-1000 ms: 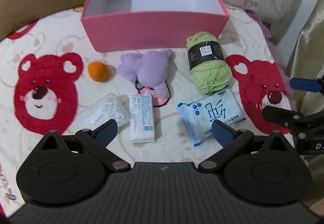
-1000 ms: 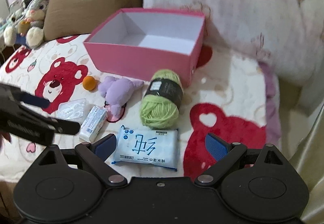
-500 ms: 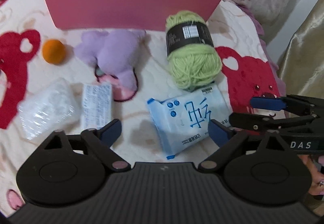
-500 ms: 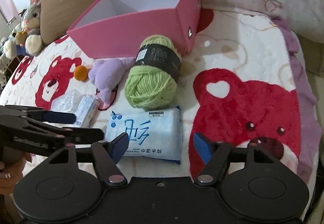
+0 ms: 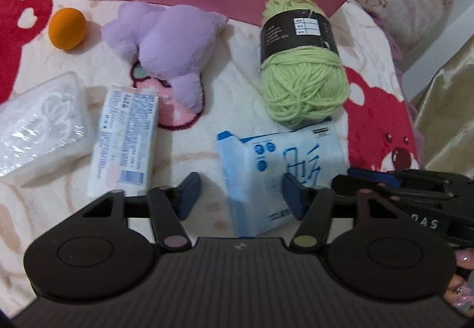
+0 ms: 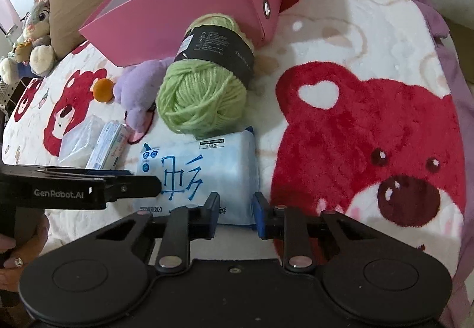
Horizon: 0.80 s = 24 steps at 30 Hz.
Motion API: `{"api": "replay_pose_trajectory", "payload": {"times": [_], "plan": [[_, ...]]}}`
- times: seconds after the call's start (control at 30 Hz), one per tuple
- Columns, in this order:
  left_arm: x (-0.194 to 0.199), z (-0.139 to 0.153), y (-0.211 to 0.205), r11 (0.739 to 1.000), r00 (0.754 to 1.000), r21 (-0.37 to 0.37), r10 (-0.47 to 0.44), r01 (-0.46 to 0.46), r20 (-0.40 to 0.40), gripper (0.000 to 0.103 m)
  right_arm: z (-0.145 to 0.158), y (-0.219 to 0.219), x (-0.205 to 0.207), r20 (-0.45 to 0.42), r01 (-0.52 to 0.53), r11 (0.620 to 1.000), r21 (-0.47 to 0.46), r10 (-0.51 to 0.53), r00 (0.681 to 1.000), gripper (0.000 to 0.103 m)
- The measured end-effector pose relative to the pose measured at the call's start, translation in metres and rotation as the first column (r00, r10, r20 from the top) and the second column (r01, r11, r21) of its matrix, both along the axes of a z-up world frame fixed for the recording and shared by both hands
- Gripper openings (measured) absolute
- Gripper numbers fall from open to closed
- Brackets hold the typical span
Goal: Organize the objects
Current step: 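Move the right tool to the blue wet-wipe pack and close on it, then lift the wet-wipe pack with the right tool and carry it into the pink box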
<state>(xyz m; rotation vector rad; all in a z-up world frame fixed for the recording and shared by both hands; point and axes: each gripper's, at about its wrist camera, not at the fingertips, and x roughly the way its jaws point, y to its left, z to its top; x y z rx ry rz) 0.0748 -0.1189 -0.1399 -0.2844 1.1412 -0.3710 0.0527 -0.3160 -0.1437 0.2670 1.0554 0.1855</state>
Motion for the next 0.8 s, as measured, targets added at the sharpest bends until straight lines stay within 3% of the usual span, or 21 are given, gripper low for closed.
{"api": "replay_pose_trajectory", "payload": {"times": [0.1,0.27,0.33,0.57,0.8], "plan": [[0.0,-0.003,-0.001,0.999,1.0,-0.047,0.002,-0.003,-0.02,0.04,-0.003,0.002,-0.001,-0.001,0.007,1.0,-0.011,-0.007,1.0,0.031],[0.0,-0.004,-0.005,0.999,0.999,-0.045,0.028,-0.029,-0.014,0.037,-0.01,0.002,0.002,0.008,0.03,1.0,0.006,-0.03,1.0,0.039],[-0.002,-0.002,-0.004,0.998,1.0,-0.056,0.018,-0.018,-0.008,0.034,-0.009,0.005,0.0,0.021,0.015,1.0,0.006,-0.015,1.0,0.038],[-0.006,0.008,0.006,0.994,1.0,-0.106,-0.016,0.014,-0.022,0.034,0.011,0.023,-0.014,0.037,0.011,0.999,-0.03,-0.01,0.999,0.037],[-0.019,0.041,0.017,0.993,0.995,-0.082,-0.076,0.08,0.06,0.034,0.04,0.04,-0.024,0.081,0.068,0.995,-0.07,-0.062,0.995,0.037]]}}
